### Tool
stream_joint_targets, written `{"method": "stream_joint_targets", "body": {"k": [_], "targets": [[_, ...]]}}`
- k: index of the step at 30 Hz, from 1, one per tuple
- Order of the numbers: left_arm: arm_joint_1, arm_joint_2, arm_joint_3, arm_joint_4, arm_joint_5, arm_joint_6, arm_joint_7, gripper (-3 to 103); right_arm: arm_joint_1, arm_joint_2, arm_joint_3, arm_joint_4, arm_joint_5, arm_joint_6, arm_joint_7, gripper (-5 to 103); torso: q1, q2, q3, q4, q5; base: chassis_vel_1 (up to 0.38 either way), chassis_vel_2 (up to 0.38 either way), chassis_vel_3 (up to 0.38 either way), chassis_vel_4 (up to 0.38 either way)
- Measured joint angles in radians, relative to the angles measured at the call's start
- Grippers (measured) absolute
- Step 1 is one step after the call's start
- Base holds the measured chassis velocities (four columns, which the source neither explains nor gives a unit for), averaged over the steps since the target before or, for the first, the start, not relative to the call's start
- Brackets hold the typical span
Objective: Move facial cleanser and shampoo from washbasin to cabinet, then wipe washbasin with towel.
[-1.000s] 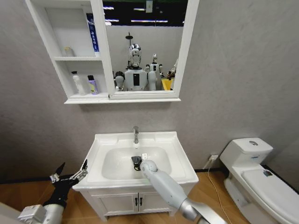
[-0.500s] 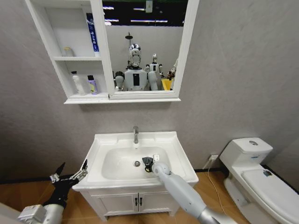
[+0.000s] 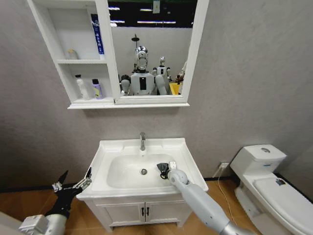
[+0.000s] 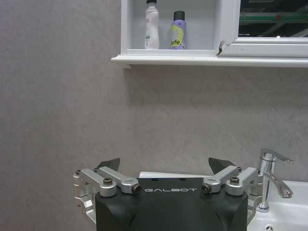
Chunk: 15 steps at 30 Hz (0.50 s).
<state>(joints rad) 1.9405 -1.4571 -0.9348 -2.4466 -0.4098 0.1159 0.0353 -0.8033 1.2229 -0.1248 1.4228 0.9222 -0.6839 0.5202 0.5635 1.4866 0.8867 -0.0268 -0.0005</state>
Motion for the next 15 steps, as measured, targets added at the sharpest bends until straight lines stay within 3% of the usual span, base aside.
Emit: {"method": "stream_joint_targets", "body": {"k": [15], "targets": [[0.0, 0.0, 0.0, 0.0, 0.0, 0.0, 0.0, 100, 0.091, 0.108, -0.091, -0.138, -0.034, 0.029, -0.078, 5, 0.0, 0.0, 0.0, 0.0004, 0.0003, 0.0, 0.0, 0.0, 0.0]]}}
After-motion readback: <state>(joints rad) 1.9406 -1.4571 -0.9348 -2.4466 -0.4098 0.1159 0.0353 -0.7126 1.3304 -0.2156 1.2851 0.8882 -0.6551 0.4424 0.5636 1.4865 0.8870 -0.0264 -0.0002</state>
